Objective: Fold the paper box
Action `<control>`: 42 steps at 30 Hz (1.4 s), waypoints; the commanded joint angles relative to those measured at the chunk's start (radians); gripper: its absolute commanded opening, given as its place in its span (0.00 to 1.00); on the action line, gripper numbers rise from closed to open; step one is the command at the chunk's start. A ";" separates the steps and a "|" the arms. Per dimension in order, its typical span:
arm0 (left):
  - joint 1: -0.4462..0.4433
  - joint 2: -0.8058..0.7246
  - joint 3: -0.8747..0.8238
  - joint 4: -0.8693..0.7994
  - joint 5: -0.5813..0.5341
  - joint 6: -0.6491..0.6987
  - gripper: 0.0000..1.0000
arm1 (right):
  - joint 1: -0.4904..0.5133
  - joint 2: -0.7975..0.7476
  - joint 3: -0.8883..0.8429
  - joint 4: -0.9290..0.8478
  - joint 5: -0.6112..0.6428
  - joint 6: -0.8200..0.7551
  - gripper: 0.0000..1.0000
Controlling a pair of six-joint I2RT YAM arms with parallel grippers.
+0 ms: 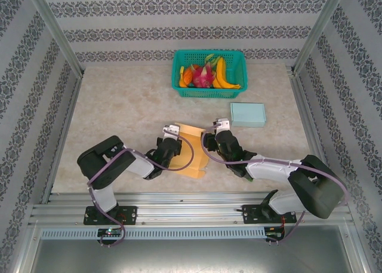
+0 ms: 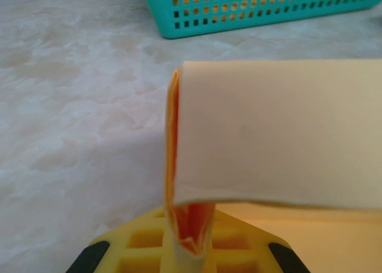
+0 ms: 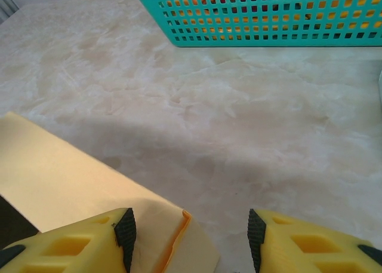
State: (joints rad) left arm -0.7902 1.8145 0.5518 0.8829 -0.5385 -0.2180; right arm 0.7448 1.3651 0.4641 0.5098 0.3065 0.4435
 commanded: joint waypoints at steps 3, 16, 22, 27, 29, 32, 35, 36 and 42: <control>-0.010 0.091 0.045 0.000 -0.186 -0.053 0.00 | 0.016 0.063 0.010 -0.070 0.009 0.000 0.54; -0.007 -0.030 0.019 -0.099 -0.140 -0.050 0.34 | 0.018 0.103 0.018 -0.049 0.029 0.017 0.54; -0.006 -0.201 -0.060 -0.147 -0.014 -0.041 0.48 | 0.022 0.093 0.015 -0.050 0.043 0.018 0.54; -0.006 -0.361 -0.171 -0.122 0.124 -0.012 0.48 | 0.026 0.084 0.016 -0.058 0.049 0.014 0.54; -0.001 -0.420 -0.196 -0.145 0.137 -0.013 0.44 | 0.027 0.082 0.015 -0.059 0.051 0.013 0.54; 0.050 -0.458 -0.213 -0.183 0.170 -0.035 0.37 | 0.027 0.078 0.016 -0.061 0.052 0.012 0.54; 0.169 -0.436 -0.246 -0.132 0.319 -0.056 0.36 | 0.027 0.073 0.016 -0.063 0.046 0.010 0.54; 0.215 -0.423 -0.261 -0.092 0.391 -0.054 0.37 | 0.027 0.072 0.016 -0.063 0.044 0.008 0.53; 0.312 -0.326 -0.262 0.082 0.654 0.030 0.40 | 0.026 0.069 0.022 -0.066 0.013 -0.014 0.54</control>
State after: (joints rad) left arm -0.4911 1.4586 0.2844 0.8291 -0.0784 -0.2344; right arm 0.7620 1.4288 0.5003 0.5465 0.3492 0.4469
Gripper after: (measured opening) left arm 0.397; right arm 0.536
